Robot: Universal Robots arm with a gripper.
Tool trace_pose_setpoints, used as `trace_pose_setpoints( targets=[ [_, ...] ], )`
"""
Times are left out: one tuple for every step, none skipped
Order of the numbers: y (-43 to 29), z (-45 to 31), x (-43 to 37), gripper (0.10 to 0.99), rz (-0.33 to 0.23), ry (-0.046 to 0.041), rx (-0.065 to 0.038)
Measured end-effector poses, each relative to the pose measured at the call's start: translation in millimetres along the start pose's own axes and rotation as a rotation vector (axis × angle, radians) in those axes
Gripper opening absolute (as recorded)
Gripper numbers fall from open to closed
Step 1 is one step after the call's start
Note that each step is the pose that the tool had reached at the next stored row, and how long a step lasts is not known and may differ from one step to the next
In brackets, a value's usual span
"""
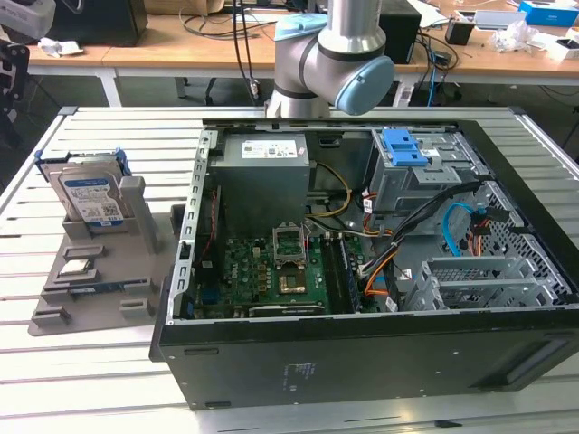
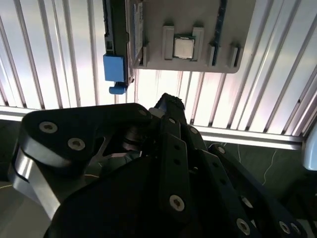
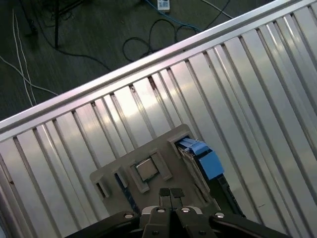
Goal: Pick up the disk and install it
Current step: 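Pick up the disk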
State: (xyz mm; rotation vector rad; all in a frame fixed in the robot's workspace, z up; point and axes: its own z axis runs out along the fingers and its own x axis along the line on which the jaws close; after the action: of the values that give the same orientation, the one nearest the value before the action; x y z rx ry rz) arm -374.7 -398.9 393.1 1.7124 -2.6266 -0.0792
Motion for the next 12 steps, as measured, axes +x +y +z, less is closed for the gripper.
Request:
trace_pose_setpoints(
  targets=[
    [0.0, 0.0, 0.0, 0.106, -0.008, 0.0004, 0.000],
    [0.0, 0.0, 0.0, 0.106, -0.020, 0.0009, 0.000],
    [0.0, 0.0, 0.0, 0.106, -0.036, 0.0017, -0.001],
    [0.0, 0.0, 0.0, 0.106, -0.052, 0.0023, -0.001],
    [0.0, 0.0, 0.0, 0.106, -0.061, 0.0027, -0.001],
    [0.0, 0.0, 0.0, 0.106, -0.068, 0.0031, -0.002],
    [0.1, 0.0, 0.0, 0.106, -0.084, 0.0038, -0.002],
    [0.0, 0.0, 0.0, 0.106, -0.096, 0.0044, -0.002],
    [0.0, 0.0, 0.0, 0.106, -0.111, 0.0050, -0.003],
    [0.0, 0.0, 0.0, 0.106, -0.125, 0.0056, -0.003],
    [0.0, 0.0, 0.0, 0.106, -0.139, 0.0063, -0.003],
    [0.0, 0.0, 0.0, 0.106, -0.147, 0.0067, -0.003]
  ],
)
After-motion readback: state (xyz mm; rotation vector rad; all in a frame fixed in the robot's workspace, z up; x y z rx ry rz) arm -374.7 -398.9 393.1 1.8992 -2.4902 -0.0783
